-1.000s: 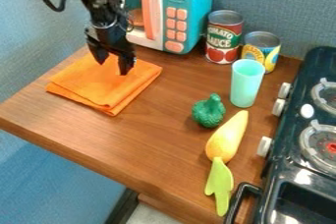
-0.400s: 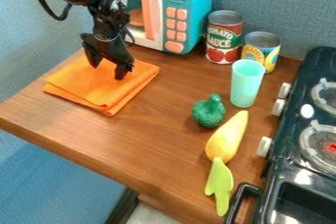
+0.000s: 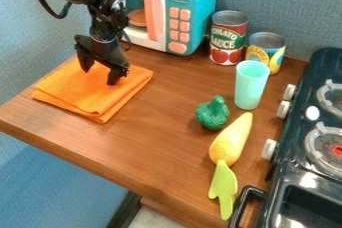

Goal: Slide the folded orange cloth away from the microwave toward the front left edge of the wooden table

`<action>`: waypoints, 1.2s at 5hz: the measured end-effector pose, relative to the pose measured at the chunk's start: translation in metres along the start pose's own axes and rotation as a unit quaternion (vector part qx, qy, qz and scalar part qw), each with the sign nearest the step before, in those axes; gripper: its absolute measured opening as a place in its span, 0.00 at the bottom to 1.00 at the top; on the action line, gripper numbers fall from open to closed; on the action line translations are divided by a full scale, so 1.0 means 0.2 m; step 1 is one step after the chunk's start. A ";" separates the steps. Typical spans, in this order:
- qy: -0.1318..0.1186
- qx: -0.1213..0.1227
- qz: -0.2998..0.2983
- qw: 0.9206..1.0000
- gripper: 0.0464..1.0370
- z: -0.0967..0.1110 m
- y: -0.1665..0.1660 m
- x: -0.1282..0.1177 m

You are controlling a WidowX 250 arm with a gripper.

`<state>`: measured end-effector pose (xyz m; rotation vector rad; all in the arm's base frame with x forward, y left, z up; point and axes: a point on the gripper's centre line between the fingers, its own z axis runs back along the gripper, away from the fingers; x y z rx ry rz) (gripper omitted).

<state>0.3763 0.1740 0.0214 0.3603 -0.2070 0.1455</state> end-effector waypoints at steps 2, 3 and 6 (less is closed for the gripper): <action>0.043 -0.030 0.015 0.999 0.96 0.04 -0.01 -0.17; 0.061 -0.031 0.013 0.998 0.96 0.05 -0.01 -0.21; 0.082 -0.029 0.022 0.996 0.96 0.04 0.00 -0.22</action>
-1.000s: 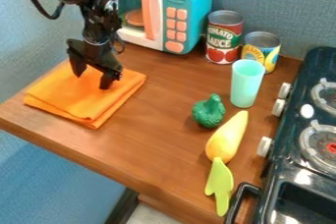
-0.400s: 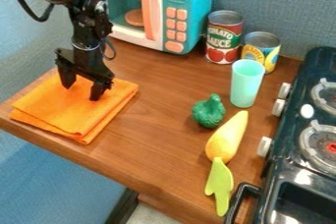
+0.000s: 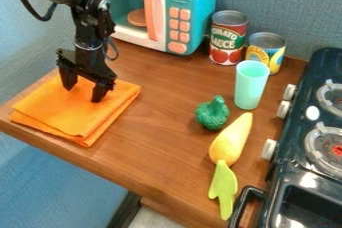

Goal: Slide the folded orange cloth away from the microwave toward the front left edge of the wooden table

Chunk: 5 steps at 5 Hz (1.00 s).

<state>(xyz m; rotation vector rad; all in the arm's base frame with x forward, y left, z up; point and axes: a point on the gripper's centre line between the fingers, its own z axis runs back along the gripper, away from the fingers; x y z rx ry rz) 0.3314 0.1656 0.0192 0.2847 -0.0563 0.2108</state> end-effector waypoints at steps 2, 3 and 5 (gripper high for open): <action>0.005 -0.027 0.010 1.000 0.96 0.02 0.01 0.00; -0.051 -0.057 0.012 0.997 0.96 0.19 0.01 0.06; -0.080 -0.091 -0.002 0.993 0.96 0.34 -0.03 0.04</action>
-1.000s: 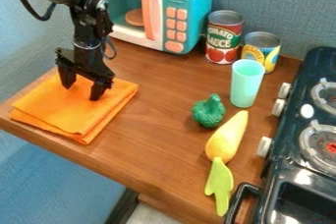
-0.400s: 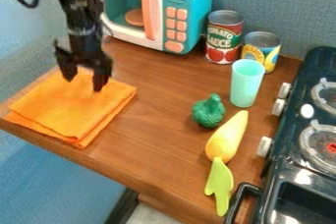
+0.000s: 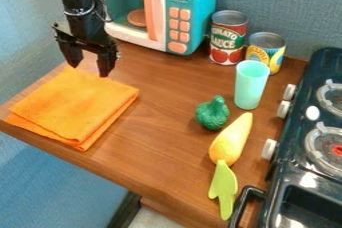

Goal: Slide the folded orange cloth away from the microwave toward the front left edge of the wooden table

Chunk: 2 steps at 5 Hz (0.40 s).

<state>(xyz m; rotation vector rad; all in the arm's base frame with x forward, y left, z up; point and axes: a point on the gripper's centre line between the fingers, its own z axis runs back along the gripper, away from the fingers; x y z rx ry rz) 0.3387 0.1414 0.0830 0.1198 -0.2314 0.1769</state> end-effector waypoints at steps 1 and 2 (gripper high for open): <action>0.028 -0.021 -0.029 0.999 0.96 0.01 -0.18 -0.02; 0.040 -0.023 -0.081 0.996 0.96 0.03 -0.40 -0.03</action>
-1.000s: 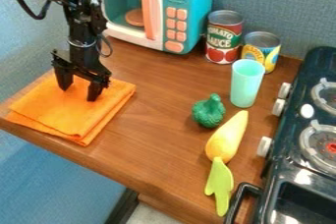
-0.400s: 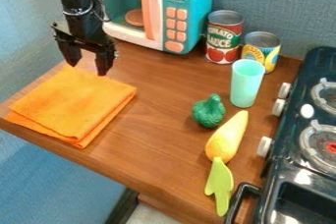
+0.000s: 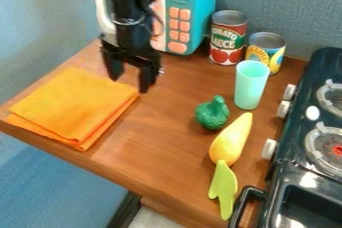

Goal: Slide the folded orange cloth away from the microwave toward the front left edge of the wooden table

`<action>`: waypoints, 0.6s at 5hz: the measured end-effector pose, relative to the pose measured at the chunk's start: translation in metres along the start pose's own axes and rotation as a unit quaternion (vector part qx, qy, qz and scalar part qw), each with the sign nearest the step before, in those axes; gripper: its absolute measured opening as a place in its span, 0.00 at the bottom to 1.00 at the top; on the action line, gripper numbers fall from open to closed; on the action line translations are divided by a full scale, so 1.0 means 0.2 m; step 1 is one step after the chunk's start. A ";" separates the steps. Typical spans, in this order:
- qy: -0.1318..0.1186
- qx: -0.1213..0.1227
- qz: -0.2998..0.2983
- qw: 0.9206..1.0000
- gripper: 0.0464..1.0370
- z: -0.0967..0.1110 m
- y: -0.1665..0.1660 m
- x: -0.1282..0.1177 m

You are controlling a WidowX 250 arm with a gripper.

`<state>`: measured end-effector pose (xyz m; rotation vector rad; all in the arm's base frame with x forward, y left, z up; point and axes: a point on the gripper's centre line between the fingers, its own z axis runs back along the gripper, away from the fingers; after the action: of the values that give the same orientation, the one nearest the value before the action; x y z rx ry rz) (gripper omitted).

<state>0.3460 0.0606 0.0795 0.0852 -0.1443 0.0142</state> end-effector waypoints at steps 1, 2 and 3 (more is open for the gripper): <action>-0.005 0.020 -0.033 0.999 0.96 0.05 -0.07 -0.02; -0.005 0.025 -0.044 0.999 0.96 0.08 -0.12 -0.04; 0.077 -0.020 -0.084 0.993 0.96 0.14 -0.15 -0.02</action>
<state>0.3396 0.0278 0.1042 0.0551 0.0175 -0.1508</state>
